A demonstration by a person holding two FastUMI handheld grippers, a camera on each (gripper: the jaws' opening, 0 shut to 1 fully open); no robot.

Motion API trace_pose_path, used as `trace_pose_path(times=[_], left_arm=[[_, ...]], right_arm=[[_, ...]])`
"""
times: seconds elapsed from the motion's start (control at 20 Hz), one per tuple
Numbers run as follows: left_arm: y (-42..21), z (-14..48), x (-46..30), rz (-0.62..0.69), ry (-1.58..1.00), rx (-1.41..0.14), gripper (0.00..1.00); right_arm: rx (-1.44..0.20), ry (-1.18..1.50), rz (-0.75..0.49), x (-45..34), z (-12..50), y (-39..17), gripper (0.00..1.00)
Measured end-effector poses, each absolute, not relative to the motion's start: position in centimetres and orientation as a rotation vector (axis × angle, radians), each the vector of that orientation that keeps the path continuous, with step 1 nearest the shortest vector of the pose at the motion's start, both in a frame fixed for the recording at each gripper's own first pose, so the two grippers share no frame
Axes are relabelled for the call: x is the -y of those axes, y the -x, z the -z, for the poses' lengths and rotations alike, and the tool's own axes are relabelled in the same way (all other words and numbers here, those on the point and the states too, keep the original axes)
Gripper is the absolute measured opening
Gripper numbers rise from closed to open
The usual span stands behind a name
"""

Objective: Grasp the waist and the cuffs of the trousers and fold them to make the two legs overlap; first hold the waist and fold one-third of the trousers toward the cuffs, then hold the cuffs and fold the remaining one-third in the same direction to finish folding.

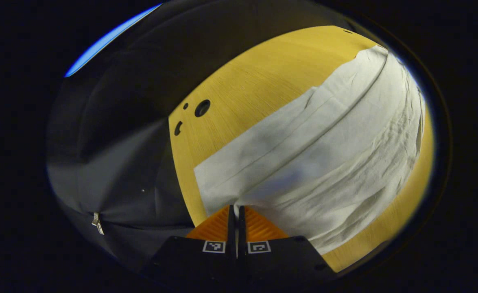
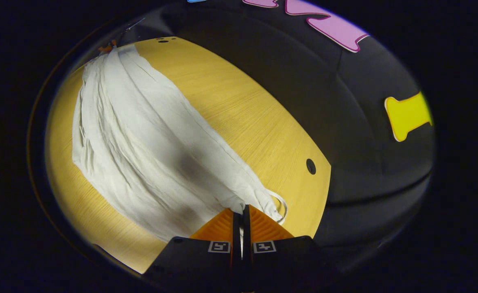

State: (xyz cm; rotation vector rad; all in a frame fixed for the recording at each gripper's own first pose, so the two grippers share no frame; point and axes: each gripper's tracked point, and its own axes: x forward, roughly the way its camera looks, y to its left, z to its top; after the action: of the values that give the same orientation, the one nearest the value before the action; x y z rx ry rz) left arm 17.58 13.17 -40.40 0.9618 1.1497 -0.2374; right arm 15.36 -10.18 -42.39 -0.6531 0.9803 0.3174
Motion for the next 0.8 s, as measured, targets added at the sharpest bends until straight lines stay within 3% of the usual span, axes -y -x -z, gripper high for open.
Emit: trace_pose_path(times=[0.1, 0.2, 0.25, 0.4, 0.55, 0.7, 0.75, 0.8], left_arm=[[-17.9, 41.0, -13.3, 0.243, -0.957, -1.190, 0.06], [-17.8, 41.5, -13.5, 0.244, -0.951, -1.216, 0.06], [-17.9, 41.7, -13.6, 0.237, -0.953, -1.222, 0.06], [-17.7, 42.0, -13.8, 0.236, -0.946, -1.236, 0.18], [-17.7, 41.5, -14.5, 0.208, -0.948, -1.223, 0.52], [-17.4, 40.6, -15.0, 0.171, -0.946, -1.226, 0.81], [-16.8, 40.3, -15.0, 0.169, -0.927, -1.220, 0.96], [-16.5, 40.0, -14.8, 0.166, -0.900, -1.210, 0.98]], right_arm=[[-1.004, 0.647, -0.309, 10.6, 43.3, -15.9, 0.09], [-1.017, 0.640, -0.280, 11.3, 43.6, -16.3, 0.28], [-1.022, 0.625, -0.267, 11.7, 43.8, -16.3, 0.42], [-1.015, 0.566, -0.212, 12.5, 43.1, -17.0, 0.57], [-1.004, 0.487, -0.135, 14.0, 42.0, -17.4, 0.79], [-0.967, 0.387, -0.042, 15.5, 39.7, -17.5, 0.81], [-0.952, 0.338, -0.014, 15.6, 38.8, -17.3, 0.81], [-0.937, 0.298, 0.016, 15.9, 37.7, -16.8, 0.81]])
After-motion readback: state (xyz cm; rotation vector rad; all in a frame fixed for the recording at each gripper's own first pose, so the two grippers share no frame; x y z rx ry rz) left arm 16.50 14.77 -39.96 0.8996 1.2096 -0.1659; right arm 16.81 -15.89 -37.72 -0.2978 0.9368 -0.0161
